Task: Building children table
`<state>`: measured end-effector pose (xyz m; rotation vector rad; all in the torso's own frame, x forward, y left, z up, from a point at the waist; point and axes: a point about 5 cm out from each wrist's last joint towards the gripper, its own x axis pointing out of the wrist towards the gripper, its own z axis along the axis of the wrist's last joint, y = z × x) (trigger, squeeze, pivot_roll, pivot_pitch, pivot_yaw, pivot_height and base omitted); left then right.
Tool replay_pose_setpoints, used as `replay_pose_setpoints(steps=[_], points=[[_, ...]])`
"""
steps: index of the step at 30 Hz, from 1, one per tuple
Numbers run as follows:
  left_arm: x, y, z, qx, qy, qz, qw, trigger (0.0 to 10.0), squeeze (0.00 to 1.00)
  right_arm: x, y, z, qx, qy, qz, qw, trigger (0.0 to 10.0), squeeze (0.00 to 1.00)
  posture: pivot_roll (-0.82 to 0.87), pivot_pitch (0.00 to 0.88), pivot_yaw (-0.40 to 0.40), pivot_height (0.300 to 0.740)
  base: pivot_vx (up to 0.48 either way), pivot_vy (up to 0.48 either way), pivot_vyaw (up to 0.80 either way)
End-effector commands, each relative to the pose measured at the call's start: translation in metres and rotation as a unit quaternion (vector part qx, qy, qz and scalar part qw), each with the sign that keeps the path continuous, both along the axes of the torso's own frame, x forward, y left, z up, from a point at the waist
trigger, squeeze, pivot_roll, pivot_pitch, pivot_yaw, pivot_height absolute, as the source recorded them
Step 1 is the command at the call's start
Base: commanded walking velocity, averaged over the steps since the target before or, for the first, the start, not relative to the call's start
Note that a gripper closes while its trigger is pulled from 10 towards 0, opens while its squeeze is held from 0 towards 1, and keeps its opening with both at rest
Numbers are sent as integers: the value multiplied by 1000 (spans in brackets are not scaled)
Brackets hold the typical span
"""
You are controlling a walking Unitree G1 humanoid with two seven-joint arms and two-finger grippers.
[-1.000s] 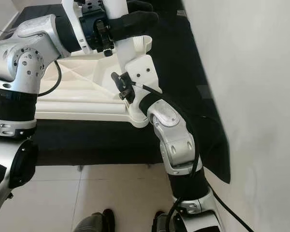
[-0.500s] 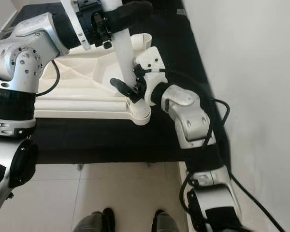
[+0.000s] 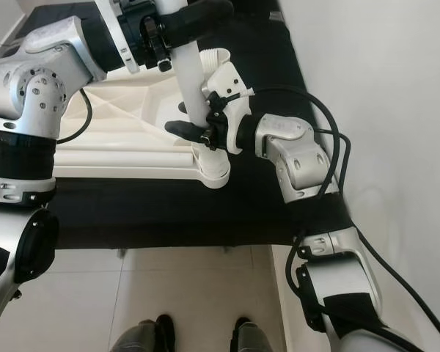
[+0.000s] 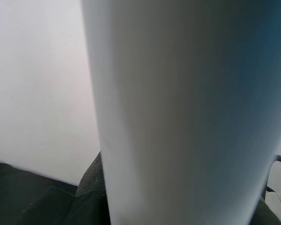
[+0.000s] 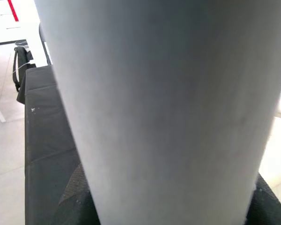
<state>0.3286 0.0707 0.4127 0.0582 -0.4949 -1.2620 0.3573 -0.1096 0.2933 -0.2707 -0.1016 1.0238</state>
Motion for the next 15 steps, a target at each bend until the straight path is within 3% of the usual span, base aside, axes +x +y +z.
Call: replay_pose_setpoints(steps=[1, 7, 8, 9, 10, 11, 15], points=[[-1, -7, -4, 16, 2, -15, 1000, 0, 0, 1, 5, -7, 10, 30, 6, 999, 0, 0, -46, 232, 59, 740, 0, 0, 0], [0, -9, -4, 18, 0, -15, 1000, 0, 0, -2, 3, -13, 16, 37, -12, 999, 0, 0, -51, 231, 66, 740, 0, 0, 0], [3, -8, -3, 12, -11, 8, 1000, 10000, 0, -4, 1, -17, 28, 43, -38, 998, 0, 0, -53, 231, 67, 740, 0, 0, 0], [3, -8, -3, 12, -11, 8, 1000, 10000, 0, -4, 1, -17, 28, 43, -38, 998, 0, 0, -53, 231, 67, 740, 0, 0, 0], [3, -8, -3, 10, -14, 13, 1000, 10000, 1000, -4, 0, -18, 31, 45, -44, 998, 0, 0, -53, 231, 67, 740, 0, 0, 0], [1, -9, -4, 17, -2, -19, 1000, 10000, 1000, -7, -2, -21, 27, 34, -69, 997, 0, 0, -53, 232, 68, 740, 0, 0, 0], [4, -10, 0, 2, 2, 4, 1000, 10000, 1000, -13, -4, -26, 53, 42, -113, 991, 0, 0, -56, 232, 66, 740, 0, 0, 0]])
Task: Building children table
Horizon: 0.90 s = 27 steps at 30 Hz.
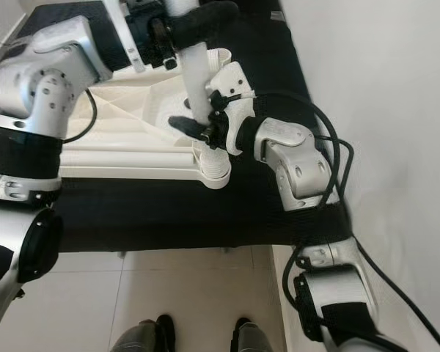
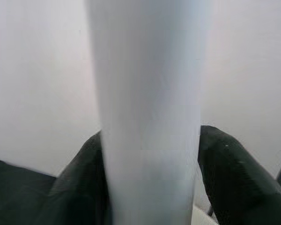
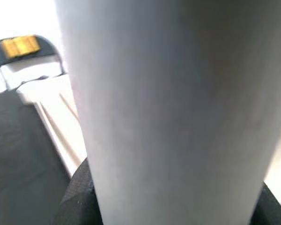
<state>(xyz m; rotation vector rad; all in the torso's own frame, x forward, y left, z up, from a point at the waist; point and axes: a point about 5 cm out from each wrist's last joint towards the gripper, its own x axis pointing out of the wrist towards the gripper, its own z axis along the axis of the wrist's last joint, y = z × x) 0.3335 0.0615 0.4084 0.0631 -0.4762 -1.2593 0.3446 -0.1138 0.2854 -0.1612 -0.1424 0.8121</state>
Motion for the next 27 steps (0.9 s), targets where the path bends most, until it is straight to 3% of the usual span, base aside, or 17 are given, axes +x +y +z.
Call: replay_pose_setpoints(steps=[1, 2, 3, 5, 8, 11, 19, 27], points=[[0, 0, 6, -5, -8, 8, 1000, 10000, 0, -4, 0, -25, 5, 48, -55, 997, 0, 0, -53, 233, 64, 740, 0, 0, 0], [1, 1, 8, -8, -11, 14, 1000, 10000, 0, -8, -2, -34, 14, 55, -129, 990, 0, 0, -54, 235, 65, 740, 0, 0, 0], [1, 1, 8, -8, -11, 14, 1000, 10000, 0, -8, -2, -34, 14, 55, -129, 990, 0, 0, -54, 235, 65, 740, 0, 0, 0], [2, 2, 10, -8, -13, 16, 1000, 10000, 0, -21, -1, -45, 21, 45, -235, 971, 0, 0, -56, 235, 68, 740, 0, 0, 0], [3, 3, 10, -5, -15, 17, 1000, 10000, 0, -35, 8, -48, 45, 35, -280, 958, 0, 0, -58, 236, 70, 740, 0, 0, 0], [3, 2, 8, 0, -16, 16, 1000, 10000, 0, -39, 18, -45, 54, 22, -282, 958, 0, 0, -57, 230, 73, 740, 0, 0, 0], [4, 3, 7, 5, -18, 20, 1000, 10000, 0, -41, 21, -33, 59, -26, -282, 957, 0, 0, -55, 221, 72, 740, 0, 0, 0], [5, 4, 4, 8, -15, 24, 1000, 10000, 0, -44, 25, -31, 71, -35, -274, 958, 0, 0, -60, 215, 72, 740, 0, 0, 0]])
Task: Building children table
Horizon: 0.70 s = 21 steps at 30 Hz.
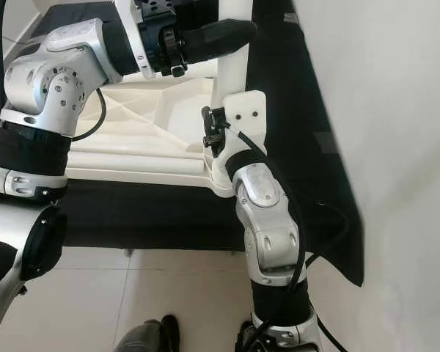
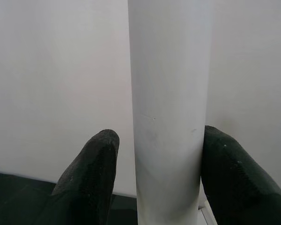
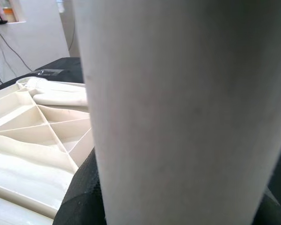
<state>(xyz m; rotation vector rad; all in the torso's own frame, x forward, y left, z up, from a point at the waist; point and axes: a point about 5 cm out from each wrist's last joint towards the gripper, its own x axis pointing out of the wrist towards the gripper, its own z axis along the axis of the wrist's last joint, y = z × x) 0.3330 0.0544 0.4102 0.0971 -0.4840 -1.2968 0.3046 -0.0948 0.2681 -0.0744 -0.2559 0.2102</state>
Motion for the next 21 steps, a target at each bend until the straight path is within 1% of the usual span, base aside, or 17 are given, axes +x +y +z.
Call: replay_pose_setpoints(steps=[1, 2, 3, 4, 15, 16, 17, 19, 20, 21], points=[[6, 10, 2, -7, -1, 39, 999, 5922, 0, -4, 7, -13, -9, 18, 16, 1000, 0, 0, -60, 215, 71, 740, 0, 0, 0], [6, 10, 2, -7, 0, 38, 999, 4784, 0, -4, 7, -12, -9, 16, 18, 1000, 0, 0, -60, 214, 72, 740, 0, 0, 0], [6, 10, 2, -8, 1, 38, 999, 4784, 0, -5, 8, -12, -10, 14, 19, 1000, 0, 0, -60, 214, 72, 740, 0, 0, 0], [6, 10, 2, -10, 2, 35, 999, 0, 0, -5, 8, -11, -10, 11, 20, 1000, 0, 0, -61, 212, 72, 740, 0, 0, 0], [4, 9, 5, -18, 2, 26, 999, 0, 0, -5, 10, -8, -14, 0, 26, 1000, 0, 0, -63, 215, 72, 740, 0, 0, 0], [4, 9, 6, -19, 3, 24, 1000, 0, 0, -5, 11, -7, -15, -2, 29, 999, 8235, 0, -64, 216, 72, 740, 0, 0, 0], [3, 9, 6, -20, 3, 21, 1000, 0, 0, -5, 11, -6, -18, -6, 37, 999, 10000, 0, -64, 216, 72, 740, 0, 0, 0], [2, 9, 6, -22, 4, 15, 1000, 0, 0, -4, 14, -2, -27, -17, 75, 997, 10000, 0, -62, 216, 70, 740, 0, 0, 0], [2, 8, 6, -22, 4, 14, 1000, 0, 0, -3, 18, 1, -55, -24, 123, 991, 10000, 541, -62, 217, 71, 740, 0, 0, 0], [2, 8, 7, -23, 4, 12, 1000, 0, 0, -2, 19, 2, -71, -19, 162, 984, 10000, 1000, -62, 216, 71, 740, 0, 0, 0]])
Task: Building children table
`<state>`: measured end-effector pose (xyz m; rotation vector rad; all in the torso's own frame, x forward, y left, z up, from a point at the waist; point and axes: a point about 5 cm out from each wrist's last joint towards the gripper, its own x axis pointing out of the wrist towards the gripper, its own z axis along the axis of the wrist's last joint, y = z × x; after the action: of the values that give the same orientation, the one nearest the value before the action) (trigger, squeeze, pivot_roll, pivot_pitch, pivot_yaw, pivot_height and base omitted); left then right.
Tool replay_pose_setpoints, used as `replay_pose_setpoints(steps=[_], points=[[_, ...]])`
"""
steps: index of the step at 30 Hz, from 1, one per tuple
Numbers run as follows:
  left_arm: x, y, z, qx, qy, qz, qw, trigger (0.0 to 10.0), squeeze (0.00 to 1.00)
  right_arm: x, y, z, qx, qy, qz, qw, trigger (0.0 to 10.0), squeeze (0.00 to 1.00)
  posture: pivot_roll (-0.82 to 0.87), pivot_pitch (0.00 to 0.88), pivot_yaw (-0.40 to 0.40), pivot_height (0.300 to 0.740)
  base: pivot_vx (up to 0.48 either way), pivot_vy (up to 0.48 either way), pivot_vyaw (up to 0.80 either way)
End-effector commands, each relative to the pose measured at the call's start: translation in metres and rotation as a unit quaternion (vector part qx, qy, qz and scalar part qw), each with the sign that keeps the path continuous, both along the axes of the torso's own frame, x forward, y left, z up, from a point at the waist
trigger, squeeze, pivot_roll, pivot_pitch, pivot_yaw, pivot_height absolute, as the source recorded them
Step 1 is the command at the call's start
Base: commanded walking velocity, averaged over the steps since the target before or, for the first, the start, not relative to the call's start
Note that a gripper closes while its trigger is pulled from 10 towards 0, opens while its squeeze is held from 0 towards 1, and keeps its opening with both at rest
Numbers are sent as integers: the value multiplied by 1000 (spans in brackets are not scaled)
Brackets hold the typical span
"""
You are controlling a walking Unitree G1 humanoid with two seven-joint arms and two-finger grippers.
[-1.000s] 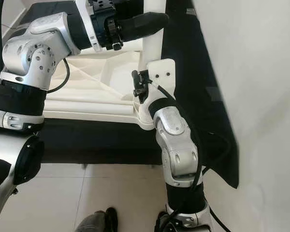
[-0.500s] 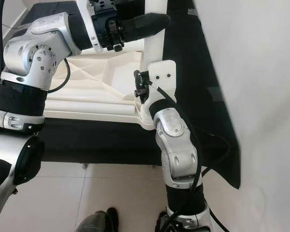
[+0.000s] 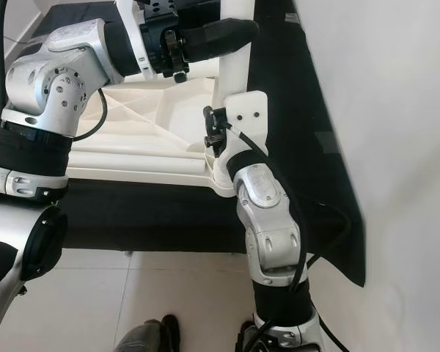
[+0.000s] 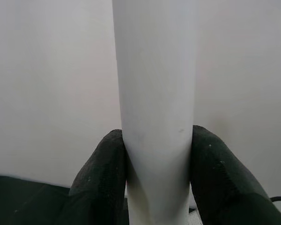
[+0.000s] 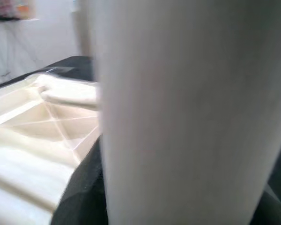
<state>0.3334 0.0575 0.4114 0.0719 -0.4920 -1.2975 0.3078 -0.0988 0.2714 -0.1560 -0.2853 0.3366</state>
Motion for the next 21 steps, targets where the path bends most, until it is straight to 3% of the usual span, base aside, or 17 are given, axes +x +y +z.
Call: replay_pose_setpoints(steps=[1, 6, 8, 11, 12, 13, 14, 15, 16, 17, 20, 21], points=[[1, 5, 5, -12, 0, 16, 1000, 0, 0, -5, 23, -1, -27, 1, 104, 994, 10000, 1000, -62, 216, 71, 740, 0, 0, 0], [1, 5, 5, -12, 0, 10, 1000, 0, 0, 4, 14, 10, -84, 8, 189, 978, 10000, 1000, -62, 216, 69, 740, 0, 0, 0], [0, 4, 5, -12, 0, 10, 1000, 0, 0, 7, 11, 13, -99, 8, 201, 975, 10000, 1000, -62, 216, 69, 740, 0, 0, 0], [-1, 4, 5, -12, 0, 6, 1000, 0, 0, 27, -1, 27, -134, 6, 212, 968, 10000, 1000, -56, 215, 63, 740, 0, 0, 0], [-1, 4, 5, -12, 0, 6, 1000, 0, 0, 27, -1, 27, -134, 6, 212, 968, 10000, 1000, -56, 215, 63, 740, 0, 0, 0], [-1, 4, 5, -13, -1, 6, 1000, 0, 0, 32, -3, 32, -136, 4, 209, 968, 10000, 945, -50, 215, 63, 740, 0, 0, 0], [-1, 5, 6, -15, -2, 7, 1000, 0, 0, 38, -3, 36, -133, 7, 215, 967, 10000, 396, -50, 215, 63, 740, 0, 0, 0], [-1, 5, 6, -15, -2, 7, 1000, 0, 0, 38, -3, 36, -133, 7, 215, 967, 10000, 396, -50, 215, 63, 740, 0, 0, 0], [-1, 5, 7, -17, -2, 7, 1000, 0, 0, 40, -2, 38, -131, 10, 220, 967, 10000, 157, -48, 213, 62, 740, 0, 0, 0], [-2, 6, 8, -20, -3, 5, 1000, 0, 0, 40, 0, 39, -121, 21, 232, 965, 10000, 0, -48, 213, 62, 740, 0, 0, 0], [-4, 7, 12, -33, -4, -7, 999, 0, 0, 33, 10, 31, -109, 69, 308, 943, 10000, 0, -53, 212, 62, 740, 0, 0, 0], [-4, 7, 12, -33, -4, -7, 999, 0, 0, 33, 10, 31, -109, 69, 308, 943, 10000, 0, -53, 212, 62, 740, 0, 0, 0]])
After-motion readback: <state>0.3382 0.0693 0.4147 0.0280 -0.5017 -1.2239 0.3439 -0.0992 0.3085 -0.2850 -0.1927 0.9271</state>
